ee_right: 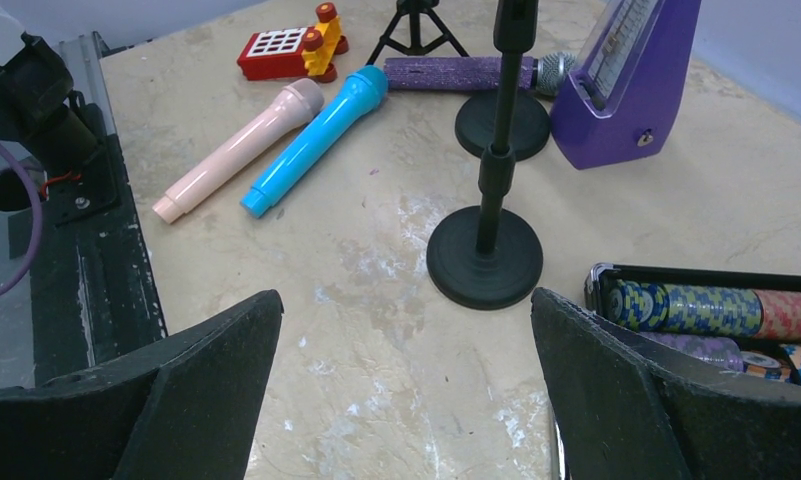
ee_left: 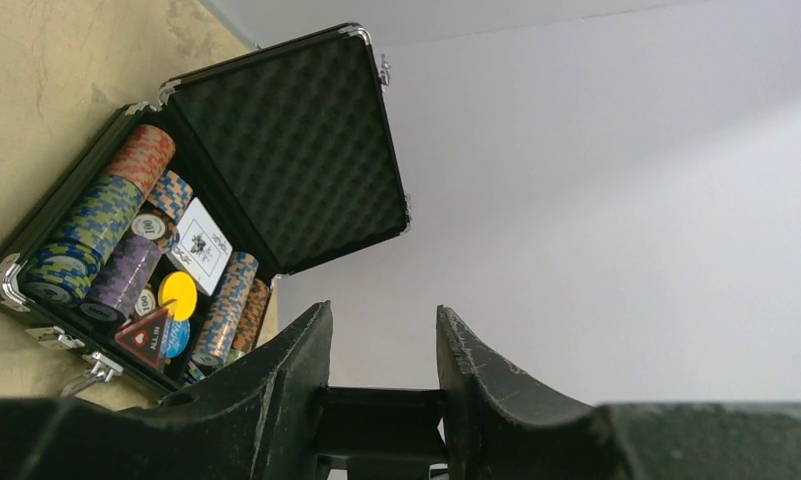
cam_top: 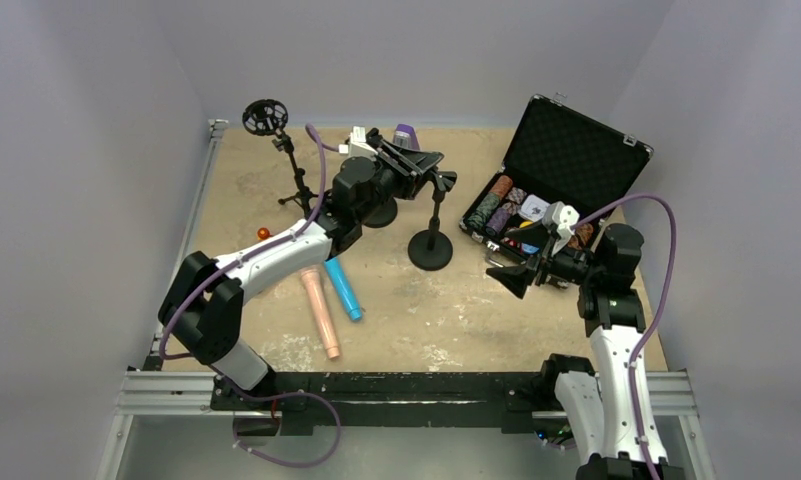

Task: Attach the microphones to the stand

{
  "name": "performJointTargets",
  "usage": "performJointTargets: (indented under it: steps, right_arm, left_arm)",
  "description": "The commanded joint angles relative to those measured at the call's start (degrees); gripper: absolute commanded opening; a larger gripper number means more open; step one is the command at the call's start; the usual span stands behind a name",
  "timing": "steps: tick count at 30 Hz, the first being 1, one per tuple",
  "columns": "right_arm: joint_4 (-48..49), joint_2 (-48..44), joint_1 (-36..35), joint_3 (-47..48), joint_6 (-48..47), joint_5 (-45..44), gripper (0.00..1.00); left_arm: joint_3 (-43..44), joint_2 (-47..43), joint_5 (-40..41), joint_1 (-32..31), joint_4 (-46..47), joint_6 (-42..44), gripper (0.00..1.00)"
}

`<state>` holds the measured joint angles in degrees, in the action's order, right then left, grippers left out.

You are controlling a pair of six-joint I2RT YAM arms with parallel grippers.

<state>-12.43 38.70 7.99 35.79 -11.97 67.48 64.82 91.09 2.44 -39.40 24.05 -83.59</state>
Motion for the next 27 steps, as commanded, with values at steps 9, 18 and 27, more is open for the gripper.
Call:
performJointTargets:
  steps: [9, 18, 27]
  right_arm:
    - [-0.2, 0.6, -0.2, 3.2, -1.0, 2.6, 0.99]
    - [-2.9, -1.1, -0.1, 4.4, -3.5, 2.9, 0.99]
    - [-4.6, -0.9, -0.1, 4.5, -6.0, 3.5, 0.99]
  left_arm:
    - [1.1, -5.9, 1.0, -6.2, 1.5, -4.6, 0.07]
    - [-1.5, -7.2, 8.7, -15.1, 2.1, -3.6, 0.06]
    - [-3.5, -6.5, 12.1, -17.5, 0.8, 0.7, 0.10]
